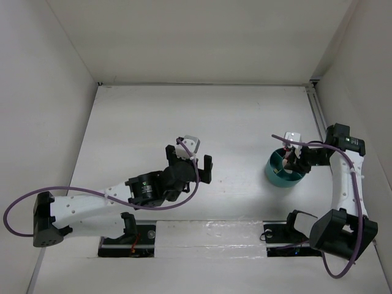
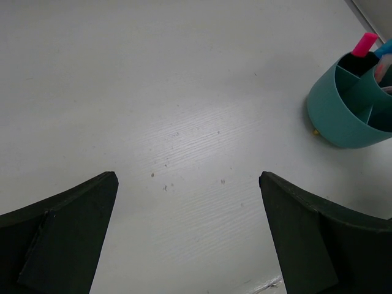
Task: Sort the stationery into containers
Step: Place the stationery into the container
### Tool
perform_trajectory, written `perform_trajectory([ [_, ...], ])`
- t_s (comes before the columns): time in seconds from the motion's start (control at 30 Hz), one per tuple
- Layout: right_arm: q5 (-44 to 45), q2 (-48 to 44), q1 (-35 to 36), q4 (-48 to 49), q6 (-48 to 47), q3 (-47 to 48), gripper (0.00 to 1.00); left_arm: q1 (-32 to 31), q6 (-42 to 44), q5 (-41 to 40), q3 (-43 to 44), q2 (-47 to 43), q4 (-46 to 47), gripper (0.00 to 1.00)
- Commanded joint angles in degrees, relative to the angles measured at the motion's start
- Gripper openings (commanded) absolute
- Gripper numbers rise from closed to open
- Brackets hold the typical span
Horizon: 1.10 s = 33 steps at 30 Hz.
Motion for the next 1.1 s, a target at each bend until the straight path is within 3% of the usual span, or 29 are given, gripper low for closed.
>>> perform_trajectory([
  [0.0, -1.35, -0.88, -0.54, -2.0, -0.47, 2.04, 0.0, -0.26, 0.85, 0.19, -0.26, -1.29, 2.12, 1.0],
  [0.57, 0.48, -4.21, -0.54, -2.0, 3.31, 3.1, 0.0, -0.26, 1.37, 1.25, -1.4, -1.91, 2.65, 1.0],
  [1.07, 4.89, -3.86, -0.54, -2.0, -0.12, -2.96, 0.0, -0.26, 1.9, 3.53, -1.4, -1.29, 3.17, 1.0],
])
